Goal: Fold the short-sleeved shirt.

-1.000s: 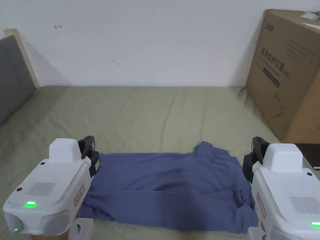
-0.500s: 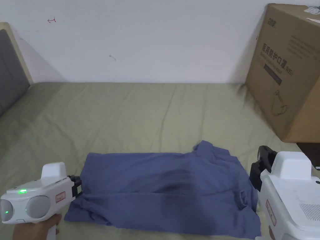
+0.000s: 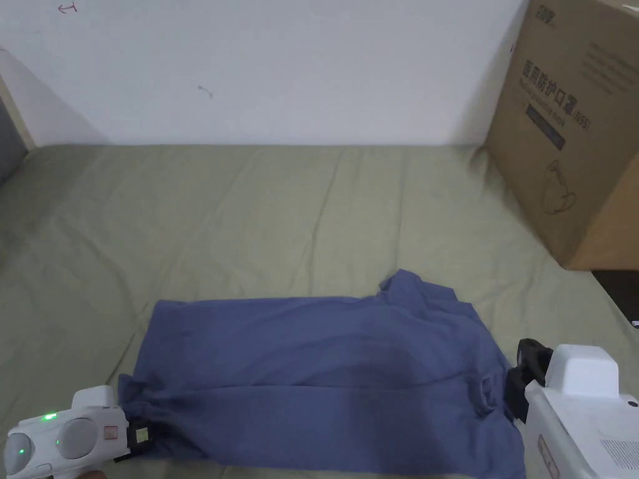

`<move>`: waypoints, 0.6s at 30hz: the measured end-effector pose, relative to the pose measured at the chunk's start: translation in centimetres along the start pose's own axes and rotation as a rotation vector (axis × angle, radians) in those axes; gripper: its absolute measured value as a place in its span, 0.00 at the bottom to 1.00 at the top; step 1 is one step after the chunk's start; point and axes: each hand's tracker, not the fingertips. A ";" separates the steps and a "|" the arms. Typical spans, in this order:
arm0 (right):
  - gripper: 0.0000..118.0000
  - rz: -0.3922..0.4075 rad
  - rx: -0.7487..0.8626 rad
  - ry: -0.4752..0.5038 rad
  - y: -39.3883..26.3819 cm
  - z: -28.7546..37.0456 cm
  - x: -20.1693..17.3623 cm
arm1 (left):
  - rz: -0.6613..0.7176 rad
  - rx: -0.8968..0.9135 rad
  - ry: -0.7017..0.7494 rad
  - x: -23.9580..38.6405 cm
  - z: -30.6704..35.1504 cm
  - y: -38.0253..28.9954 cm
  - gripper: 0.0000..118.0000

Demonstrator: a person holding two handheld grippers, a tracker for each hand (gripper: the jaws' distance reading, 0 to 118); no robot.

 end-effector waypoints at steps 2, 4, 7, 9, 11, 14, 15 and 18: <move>0.00 -0.029 -0.061 -0.003 -1.4 -0.8 1.5 | -0.053 0.033 0.015 0.6 0.7 -0.5 0.29; 0.01 -0.076 -0.141 -0.014 -2.8 -1.9 2.8 | -0.079 0.037 -0.014 1.1 1.1 -0.6 0.03; 0.38 -0.150 -0.281 -0.056 -5.8 -4.7 5.2 | -0.095 0.050 -0.021 1.2 1.9 -0.4 0.03; 0.78 -0.165 -0.382 -0.036 -7.6 -6.8 6.1 | -0.067 0.077 -0.043 0.8 2.9 0.0 0.03; 0.84 -0.155 -0.459 -0.042 -9.2 -8.4 6.2 | -0.034 0.101 -0.080 0.5 4.0 0.3 0.03; 0.80 -0.149 -0.560 -0.019 -11.6 -11.0 6.3 | -0.038 0.112 -0.091 0.3 4.8 0.7 0.03; 0.75 -0.143 -0.582 -0.009 -12.2 -11.6 6.1 | -0.039 0.113 -0.092 0.3 5.0 0.7 0.03; 0.41 -0.129 -0.670 0.028 -13.8 -13.0 5.5 | -0.034 0.111 -0.094 0.5 5.2 0.6 0.03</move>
